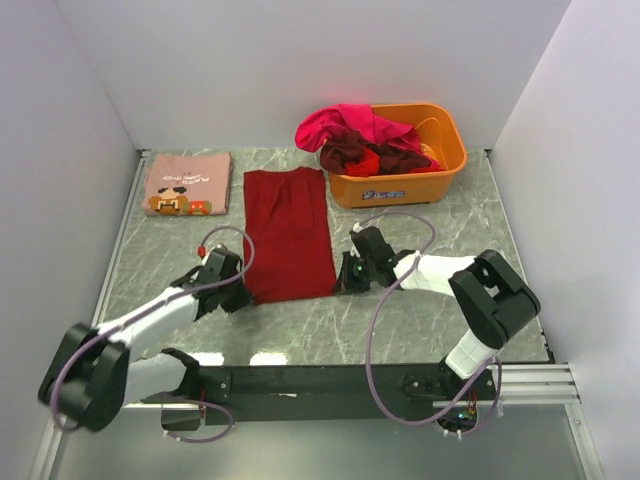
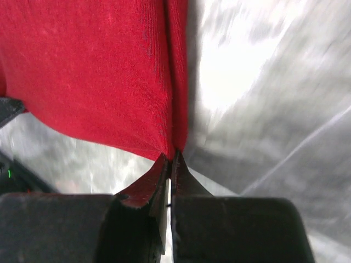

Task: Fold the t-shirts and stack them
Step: Fold the tshirt

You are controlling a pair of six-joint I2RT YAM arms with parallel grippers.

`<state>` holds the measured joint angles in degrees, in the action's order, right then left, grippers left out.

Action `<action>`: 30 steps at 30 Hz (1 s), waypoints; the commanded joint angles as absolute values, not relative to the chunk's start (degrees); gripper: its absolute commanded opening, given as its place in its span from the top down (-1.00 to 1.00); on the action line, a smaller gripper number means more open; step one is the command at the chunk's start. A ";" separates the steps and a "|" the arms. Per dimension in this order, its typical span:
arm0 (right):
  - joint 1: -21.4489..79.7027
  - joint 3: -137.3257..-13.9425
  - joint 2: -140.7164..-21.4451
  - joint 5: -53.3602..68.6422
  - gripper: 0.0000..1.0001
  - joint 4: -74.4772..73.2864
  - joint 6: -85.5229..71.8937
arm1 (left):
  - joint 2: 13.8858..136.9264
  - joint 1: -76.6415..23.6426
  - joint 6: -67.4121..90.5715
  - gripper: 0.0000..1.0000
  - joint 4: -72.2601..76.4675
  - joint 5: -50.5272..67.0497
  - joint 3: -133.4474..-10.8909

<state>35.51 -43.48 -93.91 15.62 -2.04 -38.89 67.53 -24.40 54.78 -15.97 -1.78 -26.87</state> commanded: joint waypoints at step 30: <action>47.11 -49.57 -58.89 34.98 1.00 -42.53 -30.33 | 40.78 -44.65 61.26 0.99 -61.70 -2.28 -52.64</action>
<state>47.72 -46.52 -60.45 31.73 -39.35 -33.19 41.01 -44.62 63.96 -60.66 0.19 -49.65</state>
